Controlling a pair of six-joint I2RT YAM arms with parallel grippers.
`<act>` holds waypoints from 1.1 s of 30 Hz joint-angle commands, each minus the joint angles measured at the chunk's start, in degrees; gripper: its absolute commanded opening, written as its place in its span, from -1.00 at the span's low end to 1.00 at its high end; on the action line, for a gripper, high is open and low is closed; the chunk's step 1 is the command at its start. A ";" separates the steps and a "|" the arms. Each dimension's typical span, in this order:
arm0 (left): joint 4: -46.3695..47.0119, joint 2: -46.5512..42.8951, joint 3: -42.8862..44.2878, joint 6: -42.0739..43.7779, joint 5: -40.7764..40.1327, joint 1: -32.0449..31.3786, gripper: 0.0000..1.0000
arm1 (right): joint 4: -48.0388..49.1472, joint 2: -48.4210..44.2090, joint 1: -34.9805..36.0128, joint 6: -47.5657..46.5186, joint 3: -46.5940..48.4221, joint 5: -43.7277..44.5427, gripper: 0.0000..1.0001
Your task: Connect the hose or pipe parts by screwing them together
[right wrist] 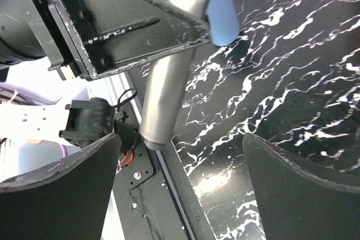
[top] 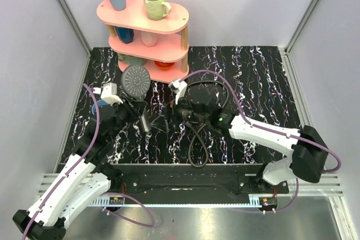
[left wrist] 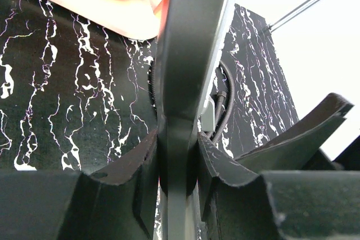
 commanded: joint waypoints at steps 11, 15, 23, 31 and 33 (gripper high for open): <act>6.06 -2.05 1.11 -3.50 0.10 0.21 -1.00 | 2.08 14.03 5.40 0.58 11.59 7.00 0.42; 5.44 -2.49 1.20 -4.04 0.89 0.30 -1.00 | 1.03 14.83 5.49 -1.88 12.73 10.95 -0.27; 2.19 -3.01 1.82 -2.11 3.52 0.30 -0.85 | -0.82 11.49 5.49 -13.48 12.21 11.93 -1.00; 2.28 -3.10 1.11 -1.22 7.13 0.21 -0.29 | -1.08 9.20 5.32 -18.85 11.77 10.88 -1.00; 2.01 -3.19 0.76 -1.57 7.31 0.30 -0.18 | -1.26 9.03 5.41 -18.85 11.86 10.70 -1.00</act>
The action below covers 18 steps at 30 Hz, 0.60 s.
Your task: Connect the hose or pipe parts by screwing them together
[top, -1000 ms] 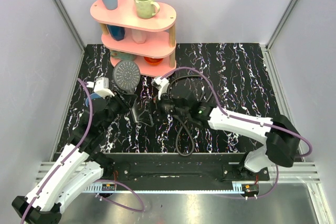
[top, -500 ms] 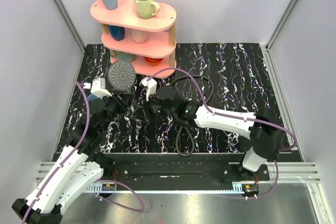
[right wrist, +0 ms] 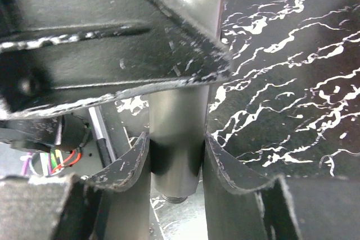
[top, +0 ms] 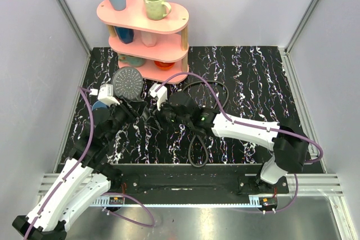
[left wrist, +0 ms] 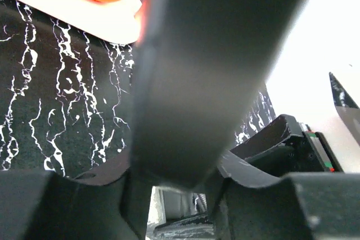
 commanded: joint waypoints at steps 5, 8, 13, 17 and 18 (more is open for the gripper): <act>1.51 -0.94 -0.03 -0.33 4.38 -0.29 -0.09 | 2.94 -3.26 -0.74 -5.28 1.21 4.21 -1.00; 1.77 -1.29 -0.56 -0.42 4.38 -0.20 -0.24 | 2.76 -3.35 -0.91 -4.93 1.30 4.21 -1.00; 2.39 -1.38 -0.91 0.19 6.49 -0.29 -0.75 | 2.67 -3.78 -1.87 -4.49 1.04 2.81 -1.00; 2.39 -1.38 -0.82 0.55 6.67 -0.20 -1.00 | 1.88 -5.01 -2.76 -4.66 0.42 0.61 -0.94; 2.56 -1.55 -0.73 0.63 6.58 -0.29 -1.00 | 1.88 -5.36 -2.76 -4.67 0.16 0.69 -0.89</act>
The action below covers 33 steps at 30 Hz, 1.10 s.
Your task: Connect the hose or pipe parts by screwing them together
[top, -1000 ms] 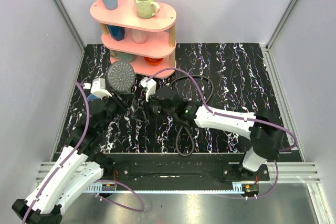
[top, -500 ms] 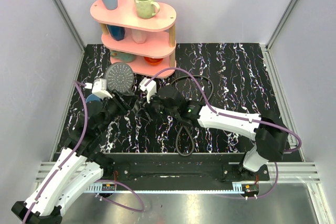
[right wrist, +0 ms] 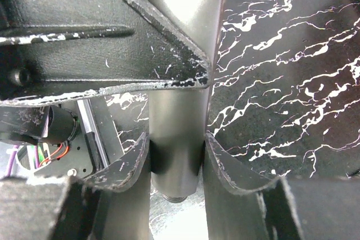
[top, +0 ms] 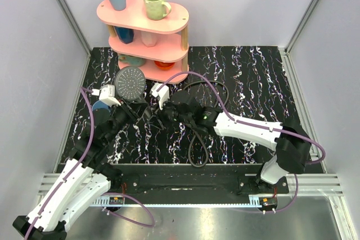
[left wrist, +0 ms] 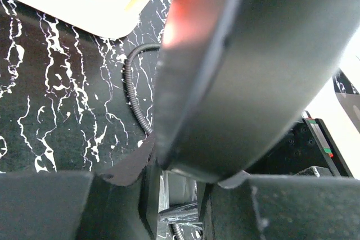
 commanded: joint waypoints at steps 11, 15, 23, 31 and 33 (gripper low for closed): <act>2.13 3.16 5.31 4.00 -4.05 -0.25 -1.00 | 2.42 -12.11 -3.49 4.03 -10.94 5.96 0.69; 2.38 5.45 8.05 7.35 -7.13 -0.16 -1.00 | 2.07 -13.17 -5.85 5.00 -16.31 10.69 0.75; 2.04 5.28 9.37 13.77 -9.60 1.95 -1.00 | 2.42 -6.50 -13.59 6.76 -20.80 12.91 0.25; 0.19 1.24 7.53 15.97 -9.78 2.30 -1.00 | 4.79 -2.54 -13.60 7.38 -24.23 8.35 -0.02; 0.28 0.97 6.82 15.36 -9.25 2.30 -1.00 | 5.67 -1.75 -13.60 7.64 -24.59 7.90 -0.01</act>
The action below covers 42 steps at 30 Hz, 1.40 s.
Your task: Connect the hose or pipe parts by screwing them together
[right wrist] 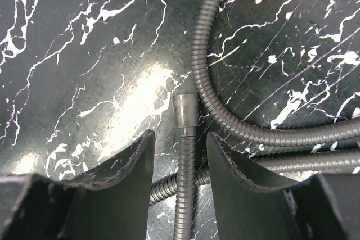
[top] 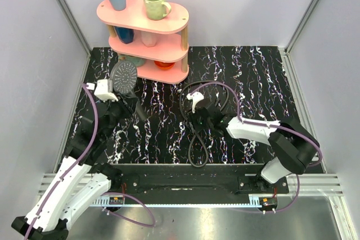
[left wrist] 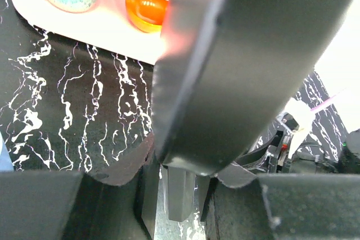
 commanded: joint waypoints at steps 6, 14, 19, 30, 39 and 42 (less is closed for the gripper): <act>4.69 -1.08 0.57 1.15 -0.04 0.16 -1.00 | 4.67 5.75 0.28 0.76 0.23 -1.19 -0.07; 4.78 -0.99 0.22 0.80 0.05 0.25 -1.00 | 8.27 10.23 0.28 0.67 0.75 -2.24 -0.24; 4.78 -1.26 0.04 0.71 -0.04 0.25 -1.00 | 10.91 11.20 0.28 0.93 -0.04 -4.09 -0.21; 4.78 -1.34 0.04 0.62 -0.04 0.25 -1.00 | 11.52 6.82 0.28 1.28 -3.63 -2.68 -0.10; 4.87 -1.34 -0.04 0.36 0.13 0.25 -1.00 | 12.66 6.45 0.28 1.19 -5.48 -2.77 -0.19; 4.87 -1.43 -0.13 0.36 0.05 0.25 -1.00 | 12.84 6.89 0.20 0.93 -5.22 -2.77 -0.24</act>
